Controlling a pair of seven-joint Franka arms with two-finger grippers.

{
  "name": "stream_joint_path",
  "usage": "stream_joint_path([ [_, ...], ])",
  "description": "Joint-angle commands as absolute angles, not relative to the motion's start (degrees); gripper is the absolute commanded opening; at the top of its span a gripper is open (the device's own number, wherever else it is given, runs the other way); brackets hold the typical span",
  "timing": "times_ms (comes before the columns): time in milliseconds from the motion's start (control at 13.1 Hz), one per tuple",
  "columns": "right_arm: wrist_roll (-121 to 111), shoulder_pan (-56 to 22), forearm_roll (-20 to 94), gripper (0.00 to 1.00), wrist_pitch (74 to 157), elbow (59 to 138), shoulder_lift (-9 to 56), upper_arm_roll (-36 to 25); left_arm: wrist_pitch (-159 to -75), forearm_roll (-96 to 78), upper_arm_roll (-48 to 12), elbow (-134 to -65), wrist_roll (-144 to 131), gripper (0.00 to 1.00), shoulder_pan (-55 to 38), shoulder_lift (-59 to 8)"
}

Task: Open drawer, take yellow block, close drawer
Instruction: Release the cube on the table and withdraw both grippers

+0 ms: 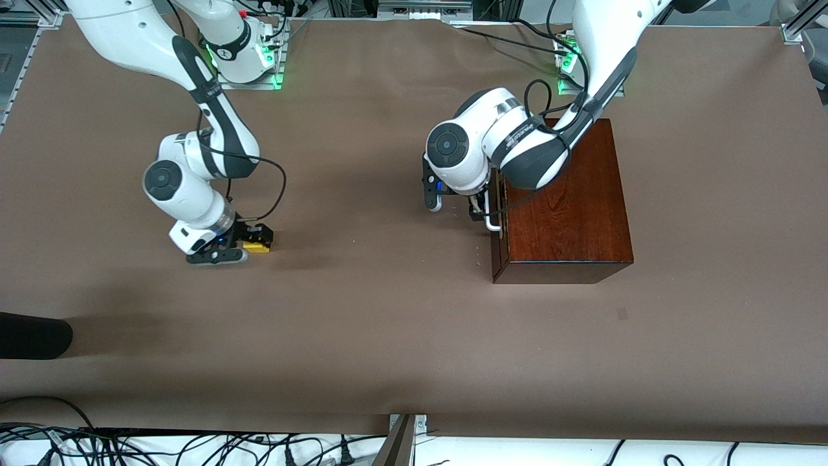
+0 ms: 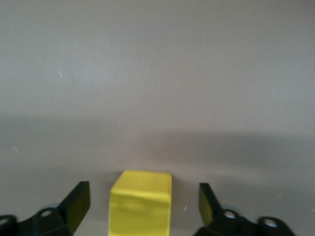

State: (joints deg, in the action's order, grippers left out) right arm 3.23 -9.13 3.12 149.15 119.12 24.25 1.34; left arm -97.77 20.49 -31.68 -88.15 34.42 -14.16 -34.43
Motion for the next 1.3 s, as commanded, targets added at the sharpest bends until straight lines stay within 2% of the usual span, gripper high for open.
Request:
stream_joint_path([
  [0, 2.6, -8.9, 2.5, 1.0, 140.7, 114.6, 19.3, 1.2, -93.8, 19.4, -32.3, -87.7, 27.8, 1.0, -10.7, -26.6],
  [152, 2.5, -8.8, 2.5, 1.0, 130.4, 109.4, 16.2, 1.1, -90.4, 13.9, -31.9, -83.8, 22.0, 1.0, -8.3, -23.0],
  [305, 2.1, -8.8, 2.5, 1.0, 125.0, 108.8, 10.6, 1.1, -82.5, 13.2, -31.9, -77.0, 17.6, 1.0, -5.0, -22.2],
  [457, 1.9, -8.8, 2.5, 1.0, 117.0, 106.5, 5.9, 1.1, -79.2, 13.2, -31.9, -71.8, 15.9, 1.0, 0.0, -21.9],
  [762, 0.8, -8.8, 2.4, 1.0, 97.4, 92.8, 4.9, 1.1, -77.6, 9.4, -31.2, -67.6, 15.6, 1.0, 10.9, -21.3],
  [839, 0.6, -8.8, 2.4, 1.0, 94.8, 90.5, 4.8, 1.1, -78.9, 8.3, -27.1, -69.2, 14.2, 1.0, 10.2, -18.3],
  [1067, -0.2, -8.7, 2.3, 1.0, 90.7, 87.8, 4.8, 0.0, -88.9, -0.9, -11.2, -84.1, 4.4, 1.0, 2.7, -7.3],
  [1220, -0.4, -8.8, 2.4, 1.0, 90.0, 89.5, 3.3, -1.0, -93.1, -2.3, -6.2, -90.2, -0.2, 1.0, 0.9, -3.3],
])
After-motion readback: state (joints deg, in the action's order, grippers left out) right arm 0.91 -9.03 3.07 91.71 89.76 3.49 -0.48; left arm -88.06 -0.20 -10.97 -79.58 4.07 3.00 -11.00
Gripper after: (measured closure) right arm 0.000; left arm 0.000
